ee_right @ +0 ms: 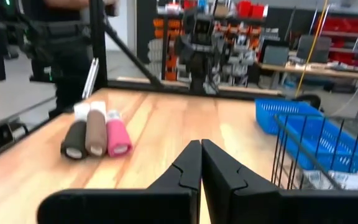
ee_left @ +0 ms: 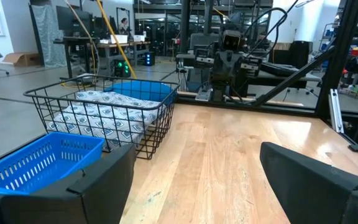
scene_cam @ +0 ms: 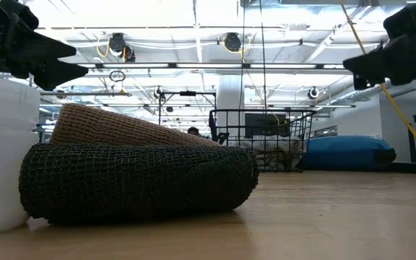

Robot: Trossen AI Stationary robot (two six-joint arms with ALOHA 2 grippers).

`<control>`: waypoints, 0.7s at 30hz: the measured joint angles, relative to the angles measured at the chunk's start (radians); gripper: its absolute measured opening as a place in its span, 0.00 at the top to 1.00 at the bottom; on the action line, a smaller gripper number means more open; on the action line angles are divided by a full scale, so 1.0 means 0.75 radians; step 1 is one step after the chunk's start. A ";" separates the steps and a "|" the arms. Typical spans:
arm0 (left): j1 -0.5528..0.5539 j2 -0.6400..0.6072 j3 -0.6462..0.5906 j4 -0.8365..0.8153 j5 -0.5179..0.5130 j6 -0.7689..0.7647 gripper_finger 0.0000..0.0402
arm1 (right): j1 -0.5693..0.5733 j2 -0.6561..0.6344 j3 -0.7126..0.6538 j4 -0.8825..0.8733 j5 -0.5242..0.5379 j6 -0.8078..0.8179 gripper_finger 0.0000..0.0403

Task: Pick & Place Medicine items
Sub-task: Put the transparent pill bottle into the right blue bin

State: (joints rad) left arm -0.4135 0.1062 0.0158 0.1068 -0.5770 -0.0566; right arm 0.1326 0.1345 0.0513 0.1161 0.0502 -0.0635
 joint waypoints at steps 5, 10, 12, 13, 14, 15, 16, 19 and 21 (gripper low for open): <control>0.000 0.000 0.000 0.000 0.000 0.000 0.12 | 0.000 0.001 -0.002 -0.043 0.000 -0.001 1.00; 0.000 0.000 0.000 0.000 0.000 0.000 0.13 | 0.000 0.001 -0.002 -0.042 0.000 -0.002 1.00; 0.000 0.000 0.000 0.000 0.000 0.000 0.12 | 0.000 0.001 -0.002 -0.042 0.000 -0.003 1.00; 0.000 0.000 0.000 0.000 0.000 0.000 0.13 | 0.000 0.001 -0.002 -0.042 0.000 -0.001 1.00; 0.000 0.000 0.000 0.000 0.000 0.000 0.13 | 0.000 0.001 -0.002 -0.042 0.001 0.001 1.00; 0.000 0.000 0.000 0.000 0.000 0.000 0.13 | 0.000 0.001 -0.002 -0.042 0.000 0.000 1.00; 0.000 0.000 0.000 0.000 0.000 0.000 0.12 | 0.000 0.001 -0.002 -0.042 0.001 -0.005 1.00; 0.000 0.000 0.000 0.000 0.000 0.000 0.12 | 0.000 0.001 -0.002 -0.041 0.001 -0.009 1.00; 0.000 0.000 0.000 0.000 0.000 0.000 0.13 | 0.000 0.001 -0.002 -0.041 0.001 -0.010 1.00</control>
State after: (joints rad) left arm -0.4136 0.1063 0.0158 0.1070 -0.5770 -0.0566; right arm 0.1326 0.1349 0.0502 0.0853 0.0509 -0.0711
